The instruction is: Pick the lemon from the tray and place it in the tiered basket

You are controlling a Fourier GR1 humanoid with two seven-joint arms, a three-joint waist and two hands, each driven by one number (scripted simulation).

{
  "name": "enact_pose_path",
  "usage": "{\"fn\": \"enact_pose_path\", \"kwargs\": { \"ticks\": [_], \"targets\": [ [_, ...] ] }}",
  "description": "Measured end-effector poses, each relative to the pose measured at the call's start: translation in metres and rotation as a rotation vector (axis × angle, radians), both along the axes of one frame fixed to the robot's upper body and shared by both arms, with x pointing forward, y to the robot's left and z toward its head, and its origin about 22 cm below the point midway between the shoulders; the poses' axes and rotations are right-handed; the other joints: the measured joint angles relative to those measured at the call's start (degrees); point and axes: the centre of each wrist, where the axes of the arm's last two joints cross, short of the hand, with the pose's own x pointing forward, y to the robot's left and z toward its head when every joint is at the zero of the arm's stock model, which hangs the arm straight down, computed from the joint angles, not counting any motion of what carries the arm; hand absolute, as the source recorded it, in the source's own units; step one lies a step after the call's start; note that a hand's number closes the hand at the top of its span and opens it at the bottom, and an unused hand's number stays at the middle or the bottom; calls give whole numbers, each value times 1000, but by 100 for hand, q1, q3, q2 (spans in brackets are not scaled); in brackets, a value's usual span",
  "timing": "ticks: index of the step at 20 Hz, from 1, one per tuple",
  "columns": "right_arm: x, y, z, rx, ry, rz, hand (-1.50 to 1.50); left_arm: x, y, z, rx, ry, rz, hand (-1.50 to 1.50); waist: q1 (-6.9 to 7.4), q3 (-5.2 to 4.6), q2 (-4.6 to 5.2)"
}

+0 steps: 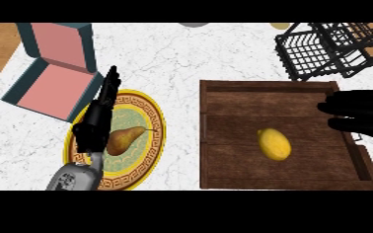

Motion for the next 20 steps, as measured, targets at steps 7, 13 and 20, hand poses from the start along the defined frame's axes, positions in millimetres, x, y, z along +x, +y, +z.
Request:
{"fn": "enact_pose_path", "kwargs": {
  "ticks": [7, 13, 20],
  "targets": [
    [-4, 13, -4, -86, -62, -27, -150, 2, -2, 2, -1, -5, -2, 0, 49, 8, 15],
    [-8, 27, -11, -145, -112, 5, -150, 5, 7, 8, -2, -4, -5, 0, 75, 11, 21],
    [-6, 36, -26, -181, -197, 46, -150, 3, 2, 2, -3, -5, -6, 0, 56, 9, 19]
  ]
}}
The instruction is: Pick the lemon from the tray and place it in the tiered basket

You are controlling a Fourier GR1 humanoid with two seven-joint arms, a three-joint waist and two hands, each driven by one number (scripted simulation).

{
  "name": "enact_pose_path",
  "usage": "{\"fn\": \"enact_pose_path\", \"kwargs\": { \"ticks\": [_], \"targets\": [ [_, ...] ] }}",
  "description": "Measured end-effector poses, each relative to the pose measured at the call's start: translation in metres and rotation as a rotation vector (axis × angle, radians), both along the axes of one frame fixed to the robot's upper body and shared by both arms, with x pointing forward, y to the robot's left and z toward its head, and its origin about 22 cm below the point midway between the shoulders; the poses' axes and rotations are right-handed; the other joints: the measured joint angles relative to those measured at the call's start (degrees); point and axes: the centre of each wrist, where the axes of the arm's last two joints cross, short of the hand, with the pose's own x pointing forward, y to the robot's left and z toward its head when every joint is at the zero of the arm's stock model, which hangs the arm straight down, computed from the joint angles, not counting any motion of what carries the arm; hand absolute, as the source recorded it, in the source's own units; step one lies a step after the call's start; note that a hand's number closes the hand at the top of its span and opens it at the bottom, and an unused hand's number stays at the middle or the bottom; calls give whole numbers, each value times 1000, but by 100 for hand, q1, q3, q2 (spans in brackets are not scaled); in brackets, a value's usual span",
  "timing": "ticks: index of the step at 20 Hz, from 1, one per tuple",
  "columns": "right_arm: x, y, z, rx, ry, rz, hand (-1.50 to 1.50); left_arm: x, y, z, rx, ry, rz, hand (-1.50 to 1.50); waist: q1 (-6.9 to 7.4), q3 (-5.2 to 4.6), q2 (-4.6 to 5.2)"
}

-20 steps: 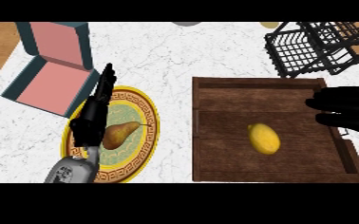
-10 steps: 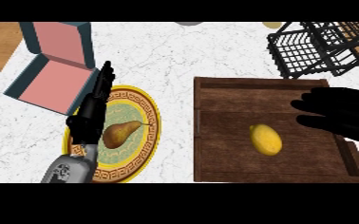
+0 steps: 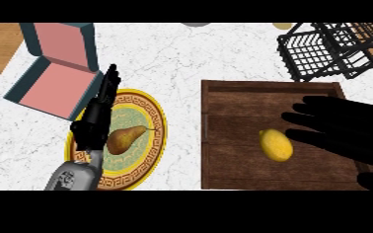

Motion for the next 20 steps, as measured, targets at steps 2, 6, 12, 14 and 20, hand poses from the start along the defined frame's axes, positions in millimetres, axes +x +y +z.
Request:
{"fn": "enact_pose_path", "kwargs": {
  "ticks": [2, 6, 12, 14, 20],
  "targets": [
    [9, -1, -13, -2, -25, -7, -150, 4, -3, 4, -2, -2, 1, 0, -4, -4, -2],
    [23, -19, -37, -8, -47, -22, -150, 0, 3, 10, 5, -1, 6, 0, -36, -11, -23],
    [47, -31, -67, -24, -25, -18, -150, -3, 6, 8, 9, 2, 9, 0, -47, -21, -32],
    [54, -35, -77, -27, -11, -13, -150, -1, 7, 4, 12, 5, 11, 0, -55, -22, -31],
    [65, -41, -96, -20, 3, 24, -150, -3, 3, 4, 6, 6, 10, 0, -70, -24, -40]
  ]
}}
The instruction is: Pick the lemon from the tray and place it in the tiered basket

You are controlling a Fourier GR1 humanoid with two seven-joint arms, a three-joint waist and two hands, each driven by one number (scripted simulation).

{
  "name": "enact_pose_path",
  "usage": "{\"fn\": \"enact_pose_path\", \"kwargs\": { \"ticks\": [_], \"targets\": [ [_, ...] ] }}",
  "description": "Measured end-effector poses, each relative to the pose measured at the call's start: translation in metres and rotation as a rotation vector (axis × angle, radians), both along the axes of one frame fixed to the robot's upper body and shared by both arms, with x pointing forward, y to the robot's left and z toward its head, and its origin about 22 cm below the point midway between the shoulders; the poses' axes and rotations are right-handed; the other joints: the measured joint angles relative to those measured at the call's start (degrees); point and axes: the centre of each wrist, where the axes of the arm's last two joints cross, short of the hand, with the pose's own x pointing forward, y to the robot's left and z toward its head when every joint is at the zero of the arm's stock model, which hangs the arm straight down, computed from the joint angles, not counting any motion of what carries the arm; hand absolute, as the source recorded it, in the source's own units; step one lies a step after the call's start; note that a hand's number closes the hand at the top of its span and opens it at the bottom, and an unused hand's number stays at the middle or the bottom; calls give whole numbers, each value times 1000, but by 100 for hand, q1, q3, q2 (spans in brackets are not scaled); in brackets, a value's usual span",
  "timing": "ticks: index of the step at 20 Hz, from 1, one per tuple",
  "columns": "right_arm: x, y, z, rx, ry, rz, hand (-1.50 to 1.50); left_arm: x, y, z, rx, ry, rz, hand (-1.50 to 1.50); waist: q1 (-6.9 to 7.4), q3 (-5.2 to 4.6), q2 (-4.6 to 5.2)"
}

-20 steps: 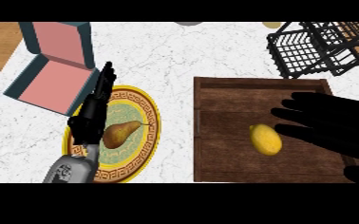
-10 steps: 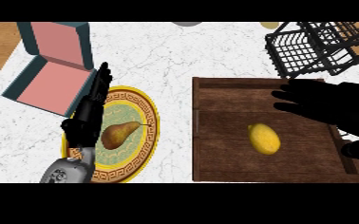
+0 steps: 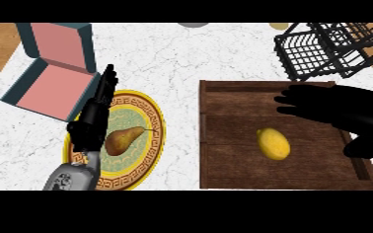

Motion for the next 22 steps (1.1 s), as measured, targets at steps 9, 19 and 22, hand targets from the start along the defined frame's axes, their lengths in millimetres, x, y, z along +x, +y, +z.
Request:
{"fn": "enact_pose_path", "kwargs": {
  "ticks": [9, 19, 22],
  "targets": [
    [3, 13, -11, -11, 31, 24, -150, -2, 2, -1, -1, 6, 7, 0, -25, -3, -9],
    [4, 29, -30, -39, 61, 31, -150, 2, 2, 1, 0, 6, 6, 0, -38, -3, -9],
    [2, 36, -36, -41, 69, 34, -150, 7, 6, 1, 2, 4, 6, 0, -45, -4, -11]
  ]
}}
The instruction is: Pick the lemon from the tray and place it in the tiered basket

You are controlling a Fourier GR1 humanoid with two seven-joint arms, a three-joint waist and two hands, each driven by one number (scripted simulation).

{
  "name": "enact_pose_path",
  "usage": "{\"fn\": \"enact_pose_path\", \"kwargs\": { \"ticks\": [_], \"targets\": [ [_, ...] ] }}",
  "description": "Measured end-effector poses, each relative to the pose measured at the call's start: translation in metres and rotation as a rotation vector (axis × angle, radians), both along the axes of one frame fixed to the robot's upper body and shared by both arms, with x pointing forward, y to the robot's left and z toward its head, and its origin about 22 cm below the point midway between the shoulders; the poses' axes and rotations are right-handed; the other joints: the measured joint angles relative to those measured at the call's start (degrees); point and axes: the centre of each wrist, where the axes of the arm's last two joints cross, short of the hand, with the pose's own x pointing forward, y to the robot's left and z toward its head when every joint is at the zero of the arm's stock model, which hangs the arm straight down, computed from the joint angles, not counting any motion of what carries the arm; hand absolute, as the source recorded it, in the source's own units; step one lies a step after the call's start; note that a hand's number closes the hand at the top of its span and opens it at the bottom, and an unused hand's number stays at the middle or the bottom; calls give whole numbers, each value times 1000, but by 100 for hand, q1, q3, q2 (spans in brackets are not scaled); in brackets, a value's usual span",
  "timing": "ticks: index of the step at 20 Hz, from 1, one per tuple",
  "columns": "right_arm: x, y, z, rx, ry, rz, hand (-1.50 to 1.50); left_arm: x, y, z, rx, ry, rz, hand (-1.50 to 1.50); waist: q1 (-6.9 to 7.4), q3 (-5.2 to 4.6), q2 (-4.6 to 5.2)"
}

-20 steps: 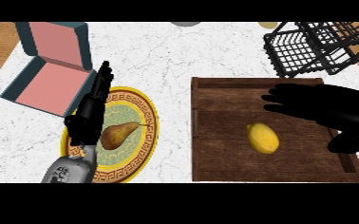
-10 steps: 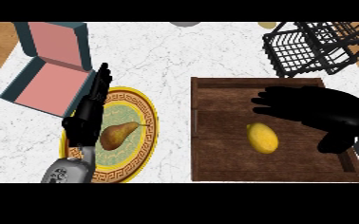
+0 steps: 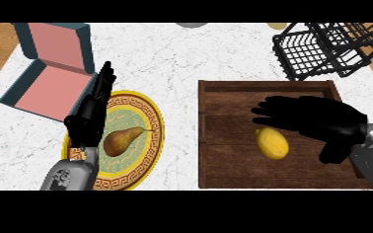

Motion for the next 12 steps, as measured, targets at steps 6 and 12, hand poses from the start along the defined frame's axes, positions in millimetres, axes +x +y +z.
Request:
{"fn": "enact_pose_path", "kwargs": {
  "ticks": [6, 12],
  "targets": [
    [4, 9, -11, -4, 22, -7, -150, -6, -8, -8, -1, -5, 2, 0, 10, 1, 0],
    [5, 15, -33, 0, 36, -2, -150, -5, -10, -1, 0, -3, 3, 0, 10, 2, 0]
  ]
}}
